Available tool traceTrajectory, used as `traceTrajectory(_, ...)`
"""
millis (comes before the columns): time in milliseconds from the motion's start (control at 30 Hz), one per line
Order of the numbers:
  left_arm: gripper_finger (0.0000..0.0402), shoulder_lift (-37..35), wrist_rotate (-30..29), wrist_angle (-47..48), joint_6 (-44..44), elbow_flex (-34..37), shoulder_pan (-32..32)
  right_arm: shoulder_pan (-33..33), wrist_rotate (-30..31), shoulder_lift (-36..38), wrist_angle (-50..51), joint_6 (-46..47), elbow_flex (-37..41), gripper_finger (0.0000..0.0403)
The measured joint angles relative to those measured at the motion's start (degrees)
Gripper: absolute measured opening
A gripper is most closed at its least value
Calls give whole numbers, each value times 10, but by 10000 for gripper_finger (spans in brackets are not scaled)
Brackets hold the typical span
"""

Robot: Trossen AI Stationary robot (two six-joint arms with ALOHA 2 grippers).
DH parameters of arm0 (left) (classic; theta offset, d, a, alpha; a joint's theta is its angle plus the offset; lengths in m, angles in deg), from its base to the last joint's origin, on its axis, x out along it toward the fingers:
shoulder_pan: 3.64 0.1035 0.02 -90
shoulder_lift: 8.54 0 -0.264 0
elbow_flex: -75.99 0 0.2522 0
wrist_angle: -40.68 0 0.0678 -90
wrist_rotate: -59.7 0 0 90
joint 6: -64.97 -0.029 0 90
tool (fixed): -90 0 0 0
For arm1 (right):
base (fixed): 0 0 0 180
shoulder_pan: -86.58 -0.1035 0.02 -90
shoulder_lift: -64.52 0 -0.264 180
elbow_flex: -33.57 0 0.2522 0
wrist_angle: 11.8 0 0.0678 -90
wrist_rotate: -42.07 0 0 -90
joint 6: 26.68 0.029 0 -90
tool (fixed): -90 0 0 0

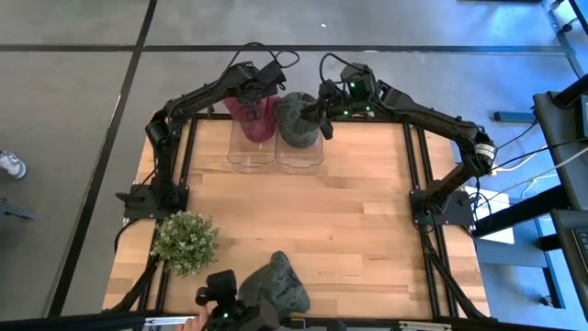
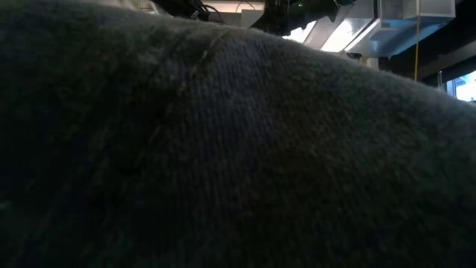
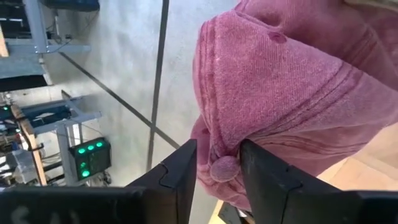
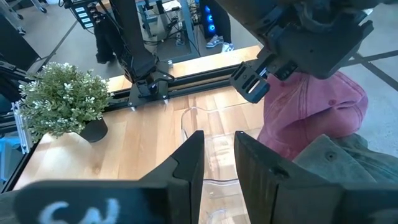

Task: Pick & Place hat
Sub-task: Put the maroon cap into the left transparent bin, then put the black cap into the right transparent bin

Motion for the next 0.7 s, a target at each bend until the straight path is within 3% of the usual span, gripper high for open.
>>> traceTrajectory(300, 121, -46, -13, -55, 14, 0, 5, 0, 0, 0, 0, 1, 0, 90)
traceTrajectory(400, 121, -74, 21, -69, 14, 0, 4, 0, 0, 0, 0, 0, 0, 90)
traceTrajectory(567, 118, -125, 146, -69, 16, 0, 0, 0, 0, 0, 0, 0, 0, 90)
traceTrajectory(700, 120, -165, 336, -57, 16, -1, -14, 0, 0, 0, 0, 0, 0, 90)
